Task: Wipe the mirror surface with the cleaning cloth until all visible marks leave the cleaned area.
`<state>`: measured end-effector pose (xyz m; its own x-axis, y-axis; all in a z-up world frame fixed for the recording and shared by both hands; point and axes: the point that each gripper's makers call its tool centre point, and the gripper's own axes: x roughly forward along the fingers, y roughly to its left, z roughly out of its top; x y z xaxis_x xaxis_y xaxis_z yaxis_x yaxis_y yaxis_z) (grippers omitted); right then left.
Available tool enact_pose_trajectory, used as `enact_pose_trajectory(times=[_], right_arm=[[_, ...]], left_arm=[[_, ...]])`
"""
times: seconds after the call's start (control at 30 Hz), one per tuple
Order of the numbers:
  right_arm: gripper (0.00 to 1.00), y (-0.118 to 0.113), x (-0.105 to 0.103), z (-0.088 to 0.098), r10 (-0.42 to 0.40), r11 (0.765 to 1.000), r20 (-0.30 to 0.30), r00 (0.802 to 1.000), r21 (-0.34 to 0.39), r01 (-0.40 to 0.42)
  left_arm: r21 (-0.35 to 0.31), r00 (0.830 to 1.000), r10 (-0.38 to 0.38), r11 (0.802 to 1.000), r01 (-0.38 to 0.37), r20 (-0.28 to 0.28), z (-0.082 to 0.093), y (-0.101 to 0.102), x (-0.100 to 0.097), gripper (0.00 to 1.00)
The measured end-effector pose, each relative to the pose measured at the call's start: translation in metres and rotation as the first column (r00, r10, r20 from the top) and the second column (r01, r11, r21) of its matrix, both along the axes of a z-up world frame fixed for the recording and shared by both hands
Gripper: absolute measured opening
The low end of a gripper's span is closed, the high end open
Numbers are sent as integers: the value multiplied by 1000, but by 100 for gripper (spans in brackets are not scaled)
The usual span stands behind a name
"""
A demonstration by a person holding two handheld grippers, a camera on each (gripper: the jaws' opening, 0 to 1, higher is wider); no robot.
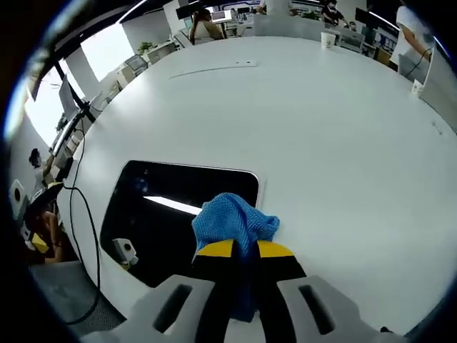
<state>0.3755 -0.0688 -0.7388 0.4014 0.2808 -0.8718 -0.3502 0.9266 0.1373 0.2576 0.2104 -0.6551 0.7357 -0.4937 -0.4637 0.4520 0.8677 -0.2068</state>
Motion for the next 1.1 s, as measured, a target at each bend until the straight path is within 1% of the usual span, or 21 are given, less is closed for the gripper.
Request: enact_pose_trajectory(times=[0.43, 0.63, 0.83, 1.1], right_arm=[[5, -4, -22, 1, 30, 999, 14, 999, -37, -29], [5, -5, -29, 0, 26, 999, 12, 1000, -35, -26], [5, -6, -39, 0, 64, 996, 26, 998, -71, -63], [5, -7, -46, 0, 63, 996, 21, 998, -70, -61]], left_arm=[[6, 1000, -7, 1000, 7, -2, -2, -1, -2, 92], [10, 1000, -11, 1000, 11, -3, -2, -1, -2, 92], [13, 1000, -13, 1000, 13, -1, -2, 0, 0, 92], [20, 1000, -22, 1000, 22, -4, -3, -2, -1, 91]])
